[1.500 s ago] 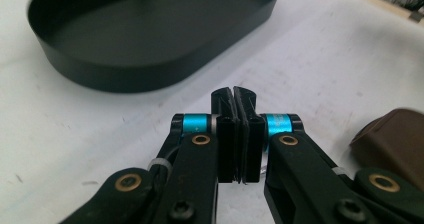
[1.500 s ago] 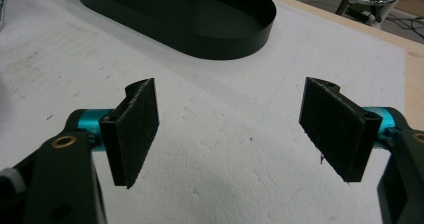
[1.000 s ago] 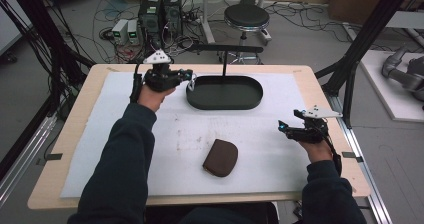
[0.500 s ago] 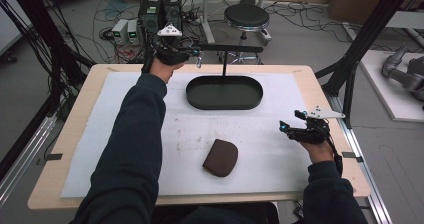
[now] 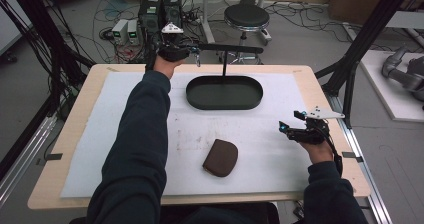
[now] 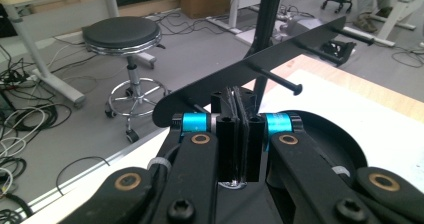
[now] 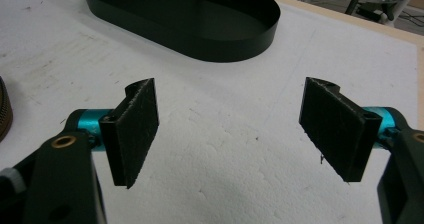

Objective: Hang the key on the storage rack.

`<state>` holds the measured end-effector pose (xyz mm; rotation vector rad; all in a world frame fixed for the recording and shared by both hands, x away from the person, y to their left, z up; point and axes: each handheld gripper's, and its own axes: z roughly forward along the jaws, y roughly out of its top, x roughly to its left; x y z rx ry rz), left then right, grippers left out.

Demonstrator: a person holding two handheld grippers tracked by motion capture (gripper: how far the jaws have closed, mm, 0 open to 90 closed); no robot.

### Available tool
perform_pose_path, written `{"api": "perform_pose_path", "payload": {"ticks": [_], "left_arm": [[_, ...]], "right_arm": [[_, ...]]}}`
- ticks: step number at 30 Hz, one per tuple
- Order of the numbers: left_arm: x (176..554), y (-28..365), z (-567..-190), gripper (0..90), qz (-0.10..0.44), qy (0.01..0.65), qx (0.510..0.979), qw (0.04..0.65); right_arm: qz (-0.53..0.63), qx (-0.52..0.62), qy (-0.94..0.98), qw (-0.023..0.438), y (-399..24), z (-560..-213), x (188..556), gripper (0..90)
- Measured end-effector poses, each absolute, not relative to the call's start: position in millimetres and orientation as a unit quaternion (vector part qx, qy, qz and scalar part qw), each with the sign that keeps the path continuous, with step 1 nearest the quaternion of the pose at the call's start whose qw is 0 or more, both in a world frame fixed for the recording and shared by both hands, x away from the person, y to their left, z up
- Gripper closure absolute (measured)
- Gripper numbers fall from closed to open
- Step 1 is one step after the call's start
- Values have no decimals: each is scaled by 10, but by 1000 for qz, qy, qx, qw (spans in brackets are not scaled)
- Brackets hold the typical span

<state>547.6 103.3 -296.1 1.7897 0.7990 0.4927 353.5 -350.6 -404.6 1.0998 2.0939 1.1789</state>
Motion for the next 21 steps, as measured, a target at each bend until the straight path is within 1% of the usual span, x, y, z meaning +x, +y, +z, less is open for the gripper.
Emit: {"api": "perform_pose_path", "payload": {"ticks": [7, 12, 14, 21], "left_arm": [[5533, 1005, -3032, 877, 220, 348, 748, 520], [5533, 995, -3054, 855, 239, 360, 745, 509], [5526, 1027, -3046, 731, 246, 372, 737, 508], [5364, 1175, -3054, 609, 259, 385, 722, 513]], "right_arm": [[431, 402, 769, 246, -3498, -4052, 3540, 241], [429, 402, 771, 244, -3496, -4060, 3546, 240], [430, 402, 771, 244, -3491, -4059, 3544, 240], [430, 397, 773, 246, -3476, -4058, 3541, 240]]}}
